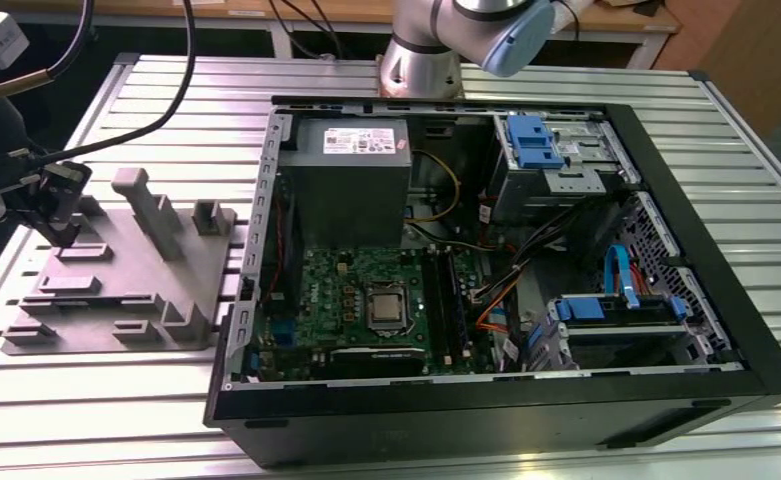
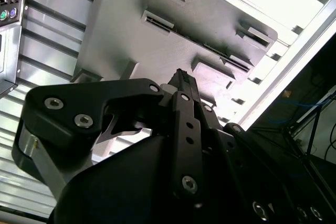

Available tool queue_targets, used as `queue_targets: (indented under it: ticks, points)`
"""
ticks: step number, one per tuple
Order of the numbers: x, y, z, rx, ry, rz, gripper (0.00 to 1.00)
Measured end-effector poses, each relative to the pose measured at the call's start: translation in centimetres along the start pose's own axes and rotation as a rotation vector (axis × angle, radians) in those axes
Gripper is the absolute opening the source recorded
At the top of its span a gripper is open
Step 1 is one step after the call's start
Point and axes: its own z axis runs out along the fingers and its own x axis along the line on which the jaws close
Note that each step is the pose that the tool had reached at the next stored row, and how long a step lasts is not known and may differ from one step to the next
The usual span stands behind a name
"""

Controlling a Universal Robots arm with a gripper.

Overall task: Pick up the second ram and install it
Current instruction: 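Pick up the second ram and move it above second insertion slot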

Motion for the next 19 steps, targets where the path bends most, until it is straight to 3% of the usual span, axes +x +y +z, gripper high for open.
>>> queue_targets:
  ticks: [9,14,19]
  points:
    - [0.00,0.00,0.04,-0.0002,0.0002,-0.006,0.10]
    - [0.12,-0.02,0.20,-0.0015,0.0022,-0.060,0.10]
    - [0.15,-0.02,0.44,-0.0037,0.0055,-0.147,0.10]
